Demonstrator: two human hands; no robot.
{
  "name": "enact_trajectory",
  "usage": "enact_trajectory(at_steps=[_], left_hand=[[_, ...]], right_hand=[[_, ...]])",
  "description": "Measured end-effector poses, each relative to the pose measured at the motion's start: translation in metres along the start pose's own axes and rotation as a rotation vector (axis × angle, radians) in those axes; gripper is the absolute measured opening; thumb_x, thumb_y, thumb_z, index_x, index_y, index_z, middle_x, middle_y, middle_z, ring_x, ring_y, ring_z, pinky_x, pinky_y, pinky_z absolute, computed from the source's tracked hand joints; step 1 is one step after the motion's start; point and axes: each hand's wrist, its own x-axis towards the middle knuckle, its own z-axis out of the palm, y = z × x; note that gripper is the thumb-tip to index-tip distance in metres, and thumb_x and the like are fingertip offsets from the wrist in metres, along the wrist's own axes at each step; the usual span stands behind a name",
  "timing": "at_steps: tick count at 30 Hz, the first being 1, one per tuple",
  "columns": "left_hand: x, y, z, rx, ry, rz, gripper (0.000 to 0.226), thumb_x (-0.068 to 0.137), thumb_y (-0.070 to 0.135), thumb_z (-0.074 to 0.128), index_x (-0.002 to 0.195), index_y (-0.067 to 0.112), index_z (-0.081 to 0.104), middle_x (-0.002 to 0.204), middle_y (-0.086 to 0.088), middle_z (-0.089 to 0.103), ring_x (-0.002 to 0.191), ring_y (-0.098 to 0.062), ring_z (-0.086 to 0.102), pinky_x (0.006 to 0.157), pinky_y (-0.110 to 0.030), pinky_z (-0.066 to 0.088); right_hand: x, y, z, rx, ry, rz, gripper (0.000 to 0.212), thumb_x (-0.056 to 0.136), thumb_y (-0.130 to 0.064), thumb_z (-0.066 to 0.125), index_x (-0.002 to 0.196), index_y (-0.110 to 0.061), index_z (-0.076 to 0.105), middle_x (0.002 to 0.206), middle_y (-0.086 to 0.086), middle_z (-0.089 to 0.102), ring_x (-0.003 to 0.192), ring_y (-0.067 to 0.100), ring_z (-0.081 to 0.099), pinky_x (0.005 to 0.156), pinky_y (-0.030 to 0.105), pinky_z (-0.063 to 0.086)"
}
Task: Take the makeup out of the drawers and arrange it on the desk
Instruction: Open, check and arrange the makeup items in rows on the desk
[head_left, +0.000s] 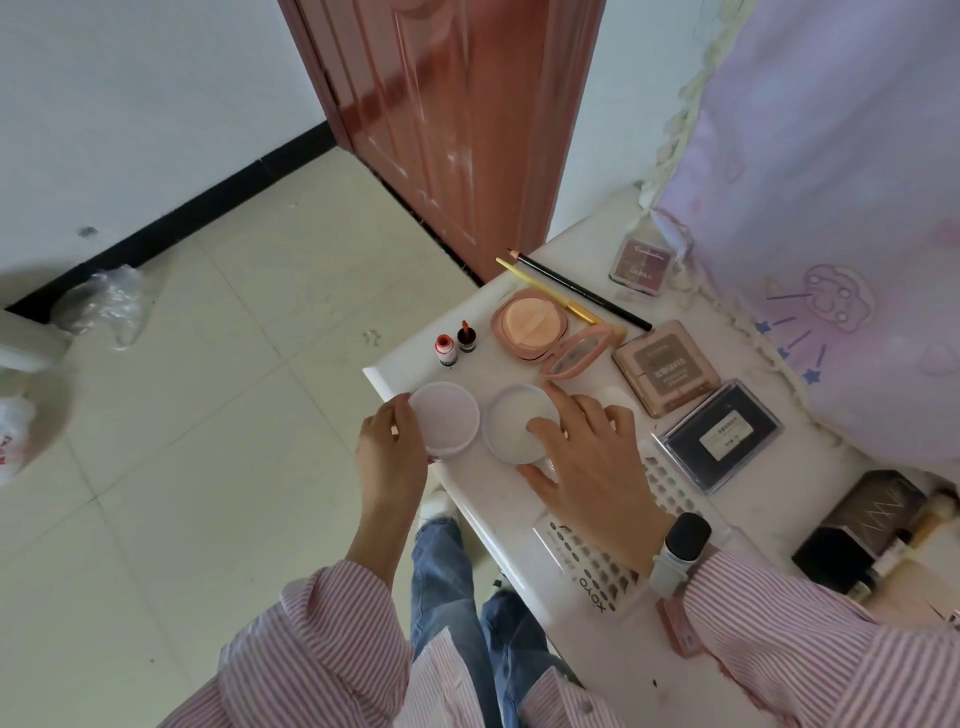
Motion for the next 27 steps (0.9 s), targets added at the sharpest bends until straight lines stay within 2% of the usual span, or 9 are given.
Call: enact_trajectory(at_steps=[2,5,7,9,10,14,16,21,27], left_hand=[[-0.003,0.000,0.000,0.040,0.007,0.018,0.036,0.096,0.025,0.039,0.124,0.011,0.055,0.122,-0.006,0.046,0.105,-0.024,0.055,0.084,-0.044,0.053],[-0.010,0.006,0.001,0.075,-0.011,0.038,0.043,0.094,0.025,0.044,0.133,0.008,0.046,0.122,-0.002,0.039,0.103,-0.023,0.056,0.095,-0.045,0.046],[-0.015,0.010,0.002,0.157,-0.029,0.061,0.047,0.093,0.024,0.047,0.137,0.008,0.040,0.125,-0.004,0.038,0.105,-0.020,0.052,0.099,-0.036,0.041],[-0.019,0.013,0.004,0.223,-0.051,0.078,0.053,0.092,0.024,0.050,0.140,0.010,0.034,0.134,-0.007,0.035,0.114,-0.021,0.047,0.094,-0.025,0.035],[-0.019,0.012,0.006,0.240,-0.061,0.082,0.056,0.091,0.024,0.053,0.141,0.011,0.032,0.137,-0.008,0.033,0.119,-0.022,0.043,0.094,-0.025,0.033],[-0.021,0.006,0.009,0.269,-0.092,0.091,0.073,0.083,0.025,0.065,0.143,0.011,0.026,0.139,-0.010,0.030,0.129,-0.024,0.031,0.106,-0.037,0.031],[-0.023,0.004,0.010,0.276,-0.107,0.107,0.082,0.079,0.024,0.070,0.144,0.011,0.022,0.140,-0.010,0.028,0.130,-0.025,0.028,0.107,-0.039,0.030],[-0.019,-0.003,0.009,0.366,-0.146,0.207,0.094,0.073,0.018,0.075,0.145,0.009,0.015,0.143,-0.009,0.024,0.130,-0.026,0.021,0.106,-0.034,0.021],[-0.018,-0.012,0.006,0.363,-0.127,0.303,0.084,0.073,0.013,0.075,0.141,0.008,0.025,0.139,-0.009,0.031,0.125,-0.023,0.025,0.097,-0.023,0.020]], right_hand=[[0.001,0.000,0.000,-0.012,-0.008,-0.004,0.030,0.069,-0.040,0.069,0.087,-0.018,0.059,0.122,0.012,0.058,0.090,0.026,0.057,0.071,0.035,0.037],[0.002,0.002,-0.001,-0.014,-0.018,-0.008,0.028,0.068,-0.039,0.071,0.086,-0.021,0.059,0.121,0.012,0.058,0.089,0.026,0.057,0.070,0.035,0.037],[0.001,0.004,-0.003,-0.005,-0.018,-0.018,0.027,0.068,-0.038,0.072,0.085,-0.022,0.060,0.123,0.012,0.058,0.089,0.026,0.057,0.070,0.035,0.038],[0.000,0.007,-0.003,0.001,-0.015,-0.028,0.024,0.068,-0.036,0.071,0.086,-0.023,0.061,0.125,0.013,0.056,0.090,0.026,0.057,0.069,0.035,0.037],[0.000,0.008,-0.003,0.005,-0.013,-0.030,0.023,0.068,-0.035,0.070,0.086,-0.024,0.062,0.126,0.013,0.056,0.090,0.026,0.057,0.070,0.035,0.037],[-0.002,0.009,-0.002,0.061,0.012,-0.029,0.029,0.066,-0.029,0.076,0.093,-0.026,0.064,0.120,0.014,0.057,0.090,0.026,0.059,0.073,0.037,0.039],[-0.002,0.011,-0.002,0.086,0.027,-0.035,0.034,0.065,-0.027,0.078,0.096,-0.026,0.064,0.119,0.014,0.057,0.090,0.025,0.060,0.074,0.037,0.040],[-0.002,0.015,0.001,0.031,0.024,-0.050,0.032,0.073,-0.029,0.070,0.105,-0.027,0.062,0.130,0.013,0.054,0.096,0.025,0.059,0.075,0.036,0.033],[-0.001,0.016,0.003,-0.004,0.043,-0.014,0.023,0.072,-0.021,0.070,0.094,-0.023,0.068,0.122,0.014,0.060,0.098,0.029,0.059,0.077,0.037,0.029]])
